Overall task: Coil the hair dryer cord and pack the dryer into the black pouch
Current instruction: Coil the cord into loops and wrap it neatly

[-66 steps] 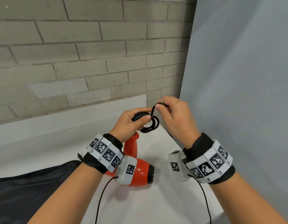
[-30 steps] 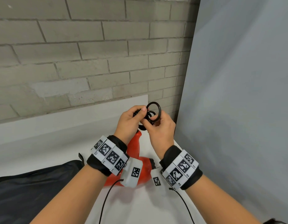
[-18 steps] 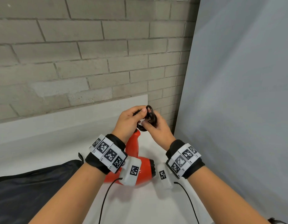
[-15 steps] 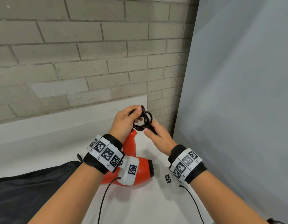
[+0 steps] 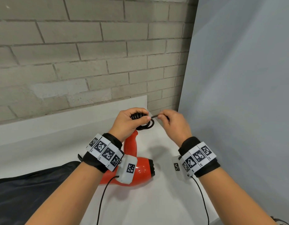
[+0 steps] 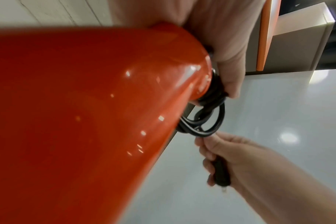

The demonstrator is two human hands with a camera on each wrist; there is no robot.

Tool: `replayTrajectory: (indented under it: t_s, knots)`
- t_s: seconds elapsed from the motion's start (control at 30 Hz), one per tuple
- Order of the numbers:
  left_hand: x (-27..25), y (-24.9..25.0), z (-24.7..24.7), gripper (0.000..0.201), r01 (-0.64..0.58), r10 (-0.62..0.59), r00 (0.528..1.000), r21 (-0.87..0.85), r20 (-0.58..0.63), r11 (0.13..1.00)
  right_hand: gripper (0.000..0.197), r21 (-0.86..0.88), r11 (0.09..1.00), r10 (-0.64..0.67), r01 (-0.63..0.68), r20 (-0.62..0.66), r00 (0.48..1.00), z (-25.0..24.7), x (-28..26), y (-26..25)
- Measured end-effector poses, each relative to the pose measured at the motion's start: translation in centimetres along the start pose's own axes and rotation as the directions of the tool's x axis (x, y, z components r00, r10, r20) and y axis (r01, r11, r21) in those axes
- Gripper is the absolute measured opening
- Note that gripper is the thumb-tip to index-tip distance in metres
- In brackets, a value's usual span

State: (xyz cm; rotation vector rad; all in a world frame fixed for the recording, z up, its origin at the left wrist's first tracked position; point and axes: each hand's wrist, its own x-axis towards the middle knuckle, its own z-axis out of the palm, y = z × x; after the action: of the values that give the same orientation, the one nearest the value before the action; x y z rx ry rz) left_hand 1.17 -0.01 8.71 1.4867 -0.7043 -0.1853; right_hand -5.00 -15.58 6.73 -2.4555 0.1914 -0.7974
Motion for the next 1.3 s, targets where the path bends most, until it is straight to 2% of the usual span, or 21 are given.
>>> replayTrajectory:
  t_s: [0.1, 0.23, 0.3, 0.37, 0.4, 0.47, 0.53, 0.6, 0.7, 0.8, 0.9, 1.0, 1.07, 1.17, 1.3]
  knots:
    - [0.1, 0.0, 0.5, 0.018, -0.016, 0.016, 1.0, 0.011, 0.0, 1.0, 0.022, -0.126, 0.992, -0.005, -0.012, -0.134, 0.991, -1.7, 0.8, -1.3]
    - [0.4, 0.0, 0.5, 0.016, 0.007, -0.007, 1.0, -0.029, -0.011, 1.0, 0.022, -0.291, 0.954, -0.146, 0.069, -0.254, 0.956, -2.6, 0.2, -3.2]
    - [0.5, 0.0, 0.4, 0.015, 0.021, -0.022, 0.999, -0.022, -0.029, 1.0, 0.027, -0.367, 0.925, -0.205, 0.098, -0.264, 0.942, -2.7, -0.6, -4.3]
    - [0.5, -0.1, 0.3, 0.014, 0.012, -0.012, 0.999, -0.007, -0.047, 1.0, 0.031, -0.373, 0.919, -0.224, 0.131, -0.217, 0.95, -2.4, -1.4, -5.1]
    - [0.5, -0.1, 0.1, 0.013, 0.005, -0.005, 0.998, -0.002, -0.066, 1.0, 0.031, -0.33, 0.936, -0.19, 0.12, -0.188, 0.963, -2.2, -1.8, -5.4]
    - [0.6, -0.3, -0.2, 0.012, -0.001, 0.003, 0.992, 0.011, -0.124, 1.0, 0.03, -0.223, 0.975, -0.033, 0.012, -0.092, 0.995, -2.0, -2.6, -5.7]
    - [0.7, -0.6, -0.7, 0.014, -0.003, 0.006, 0.984, 0.021, -0.175, 1.0, 0.029, -0.21, 0.975, 0.077, -0.069, 0.033, 0.996, -1.7, -3.1, -5.6]
    - [0.8, -0.8, -0.9, 0.014, -0.011, 0.018, 0.978, 0.033, -0.208, 0.999, 0.029, -0.114, 0.988, 0.121, -0.105, 0.137, 0.983, -1.5, -3.3, -5.5]
    - [0.7, -0.9, -1.2, 0.013, -0.031, 0.042, 0.974, 0.05, -0.221, 0.998, 0.029, 0.183, 0.966, 0.138, -0.184, 0.238, 0.961, -1.3, -2.9, -5.4]
    - [0.5, -0.9, -1.2, 0.013, -0.068, 0.079, 0.982, 0.072, -0.169, 0.995, 0.025, 0.433, 0.863, 0.17, -0.26, 0.234, 0.957, -1.7, -1.9, -5.5]
    - [0.5, -0.8, -0.6, 0.016, -0.111, 0.123, 0.985, 0.097, -0.123, 0.989, 0.026, 0.57, 0.772, 0.168, -0.283, 0.247, 0.954, -2.1, -1.2, -6.0]
    - [0.7, -0.9, -0.2, 0.015, -0.126, 0.14, 0.98, 0.099, -0.144, 0.987, 0.023, 0.602, 0.748, 0.094, -0.281, 0.322, 0.942, -2.1, -1.0, -6.3]
    - [0.6, -0.9, 0.0, 0.014, -0.1, 0.107, 0.985, 0.055, -0.132, 0.993, 0.018, 0.616, 0.738, 0.078, -0.275, 0.327, 0.942, -2.0, -0.8, -6.1]
    - [0.4, -0.6, 0.2, 0.014, -0.049, 0.048, 0.995, -0.015, -0.091, 0.999, 0.015, 0.709, 0.636, 0.142, -0.305, 0.281, 0.949, -1.9, -0.5, -6.0]
    - [0.2, -0.5, 0.5, 0.018, -0.043, 0.041, 0.998, -0.032, -0.056, 0.999, 0.025, 0.75, 0.615, 0.186, -0.244, 0.162, 0.969, -1.6, -0.3, -6.2]
